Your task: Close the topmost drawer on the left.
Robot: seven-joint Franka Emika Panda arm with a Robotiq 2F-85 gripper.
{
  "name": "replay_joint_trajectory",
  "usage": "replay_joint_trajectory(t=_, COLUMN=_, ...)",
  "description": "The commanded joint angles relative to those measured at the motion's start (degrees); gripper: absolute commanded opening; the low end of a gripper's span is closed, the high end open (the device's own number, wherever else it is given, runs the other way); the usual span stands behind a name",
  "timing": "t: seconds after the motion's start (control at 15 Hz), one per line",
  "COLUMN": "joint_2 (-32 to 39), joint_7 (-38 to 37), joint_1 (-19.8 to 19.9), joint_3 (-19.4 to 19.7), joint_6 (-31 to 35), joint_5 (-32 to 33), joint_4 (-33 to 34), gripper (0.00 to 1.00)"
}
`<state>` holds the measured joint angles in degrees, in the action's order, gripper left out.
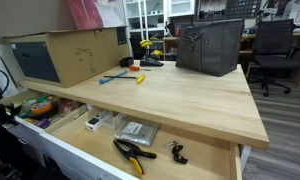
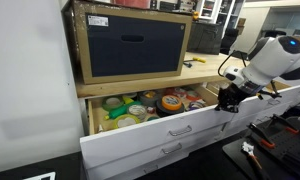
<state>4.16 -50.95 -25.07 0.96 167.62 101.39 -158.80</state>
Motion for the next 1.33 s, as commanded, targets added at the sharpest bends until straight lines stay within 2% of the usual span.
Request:
replay_joint_trajectory(t=0.0, joint_2=0.3, joint_7=-13.7, joint_1=-0.7, joint_3=-0.5, joint_6=-0.9, joint_5=16.4, joint_4=-0.4, gripper=0.0)
replay_joint_trajectory(t=0.27, joint_2=4.1, joint_7=-31.3, joint_1=-1.3, joint_3=-1.7, joint_6=-4.0, joint_5=37.3, joint_4=-0.4, gripper=0.0)
replay_joint_trajectory(t=0.4, joint_2=7.1, joint_7=-40.2, joint_1=-1.3, joint_3=-2.2, joint_6=-8.8, joint_5=47.5, joint_4=-0.4, gripper=0.0)
replay_joint_trajectory(t=0.53, joint_2=11.3, joint_7=-45.8, joint_1=-2.1, joint_3=-1.4, joint_6=-16.5, joint_5=54.7, joint_4=-0.5, gripper=0.0)
replay_joint_trajectory(t=0.6, joint_2=12.4, joint_7=-42.8, joint_1=-2.8, joint_3=-3.3, joint_6=-20.1, joint_5=50.0, joint_4=-0.6, gripper=0.0)
replay_joint_trajectory(t=0.8, joint_2=18.7, joint_7=-44.8, joint_1=-5.7, joint_3=-3.2, joint_6=-30.2, joint_5=48.6, joint_4=-0.8, gripper=0.0)
replay_joint_trajectory(t=0.93, joint_2=20.9, joint_7=-47.3, joint_1=-7.4, joint_3=-2.9, joint_6=-33.6, joint_5=48.2, joint_4=-0.8, gripper=0.0)
replay_joint_trajectory(t=1.13, joint_2=20.3, joint_7=-51.8, joint_1=-9.1, joint_3=-2.3, joint_6=-32.7, joint_5=48.1, joint_4=-0.5, gripper=0.0)
replay_joint_trajectory(t=1.27, joint_2=15.9, joint_7=-53.0, joint_1=-8.3, joint_3=-1.8, joint_6=-28.1, joint_5=48.1, joint_4=-0.4, gripper=0.0)
